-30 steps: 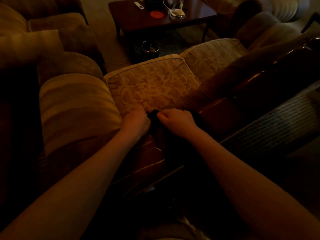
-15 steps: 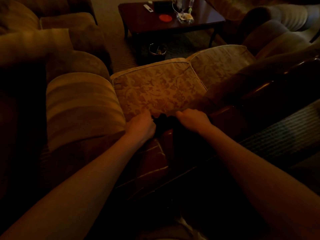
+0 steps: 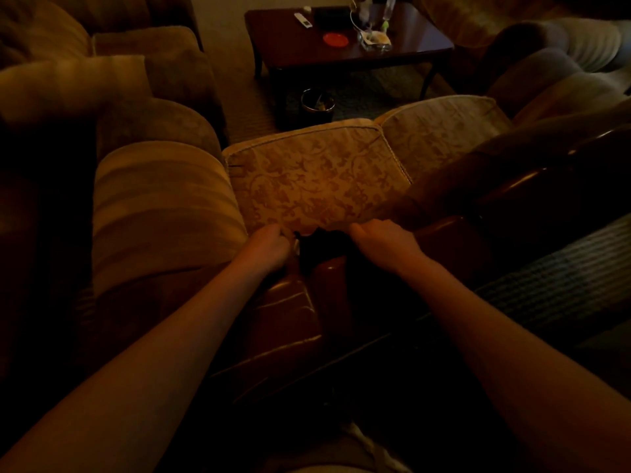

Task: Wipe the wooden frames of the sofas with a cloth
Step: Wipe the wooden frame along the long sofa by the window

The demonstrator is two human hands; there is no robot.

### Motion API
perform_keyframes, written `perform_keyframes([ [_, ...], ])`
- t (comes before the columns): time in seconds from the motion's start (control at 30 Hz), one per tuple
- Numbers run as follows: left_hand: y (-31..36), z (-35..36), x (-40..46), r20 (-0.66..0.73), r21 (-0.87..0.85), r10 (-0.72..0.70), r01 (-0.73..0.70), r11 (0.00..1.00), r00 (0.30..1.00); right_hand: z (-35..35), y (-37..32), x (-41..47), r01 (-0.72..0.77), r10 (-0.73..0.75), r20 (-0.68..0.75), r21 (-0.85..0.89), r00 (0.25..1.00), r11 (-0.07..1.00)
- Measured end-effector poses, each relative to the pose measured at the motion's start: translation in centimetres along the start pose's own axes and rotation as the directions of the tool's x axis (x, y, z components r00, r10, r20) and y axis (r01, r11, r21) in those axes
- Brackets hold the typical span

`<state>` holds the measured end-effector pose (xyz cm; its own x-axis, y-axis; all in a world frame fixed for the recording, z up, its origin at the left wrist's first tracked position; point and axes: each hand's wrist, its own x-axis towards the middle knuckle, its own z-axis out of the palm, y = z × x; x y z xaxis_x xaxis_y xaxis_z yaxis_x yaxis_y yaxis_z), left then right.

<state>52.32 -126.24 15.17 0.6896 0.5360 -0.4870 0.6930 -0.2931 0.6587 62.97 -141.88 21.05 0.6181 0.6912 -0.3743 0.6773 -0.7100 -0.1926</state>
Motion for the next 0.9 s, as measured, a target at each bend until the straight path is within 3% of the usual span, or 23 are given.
perform_keyframes([
  [0.07, -0.2, 0.1, 0.2, 0.002, -0.006, 0.003, -0.003, 1.000, 1.000, 0.6, -1.9, -0.9, 0.094, -0.100, -0.037, -0.130, 0.994, 0.987],
  [0.13, -0.1, 0.0, 0.3, -0.004, -0.036, 0.007, -0.007, 0.999, 1.000, 2.1, -4.7, -2.4, 0.279, -0.315, -0.099, -0.271, 0.944, 0.921],
  [0.23, 0.1, -0.1, 0.1, -0.017, -0.022, -0.028, 0.028, 0.999, 0.999, 2.7, -5.9, -3.6, 0.449, -0.499, -0.138, -0.285, 0.855, 0.847],
  [0.3, 0.1, -0.2, 0.0, -0.018, -0.050, -0.031, 0.030, 0.998, 0.999, 2.0, -4.0, -2.1, 0.394, -0.429, -0.030, -0.342, 0.903, 0.853],
  [0.37, 0.1, -0.2, -0.3, -0.007, -0.090, -0.019, 0.018, 0.996, 1.000, 0.6, -1.2, -0.6, 0.252, -0.233, 0.097, -0.360, 0.968, 0.898],
  [0.43, 0.4, -0.4, -0.9, -0.004, -0.079, 0.001, -0.002, 0.997, 1.000, -0.4, 0.0, -0.1, 0.128, -0.093, 0.132, -0.290, 0.987, 0.948],
  [0.5, 0.6, -0.5, -1.2, -0.010, -0.032, 0.001, -0.001, 0.999, 1.000, 0.5, -1.2, -0.5, 0.117, -0.101, 0.085, -0.214, 0.991, 0.970],
  [0.53, 0.6, -0.4, -1.2, -0.022, -0.003, 0.010, -0.010, 1.000, 1.000, 1.3, -2.6, -1.1, 0.162, -0.168, -0.010, -0.231, 0.986, 0.959],
  [0.6, 0.5, -0.4, -1.1, -0.019, 0.035, 0.032, -0.031, 0.999, 0.999, 3.6, -5.2, -2.8, 0.330, -0.409, -0.270, -0.293, 0.872, 0.897],
  [0.63, 0.6, -0.5, -1.2, -0.013, 0.053, 0.043, -0.042, 0.998, 0.999, 4.4, -5.9, -3.6, 0.357, -0.455, -0.328, -0.317, 0.828, 0.879],
  [0.67, 0.8, -0.6, -1.2, -0.015, 0.073, 0.055, -0.053, 0.996, 0.998, 4.4, -5.7, -3.8, 0.366, -0.470, -0.350, -0.323, 0.811, 0.873],
  [0.77, 0.9, -0.5, -1.3, 0.007, 0.095, 0.078, -0.078, 0.992, 0.997, 2.6, -1.8, -2.4, 0.294, -0.363, -0.140, -0.361, 0.921, 0.885],
  [0.83, 0.7, -0.4, -1.3, 0.010, 0.088, 0.089, -0.089, 0.992, 0.996, 1.3, 0.9, -1.3, 0.236, -0.334, -0.170, -0.426, 0.927, 0.873],
  [0.9, 0.6, -0.3, -1.2, 0.005, 0.086, 0.082, -0.082, 0.993, 0.997, 1.9, 1.5, -1.6, 0.159, -0.268, -0.248, -0.387, 0.931, 0.908],
])
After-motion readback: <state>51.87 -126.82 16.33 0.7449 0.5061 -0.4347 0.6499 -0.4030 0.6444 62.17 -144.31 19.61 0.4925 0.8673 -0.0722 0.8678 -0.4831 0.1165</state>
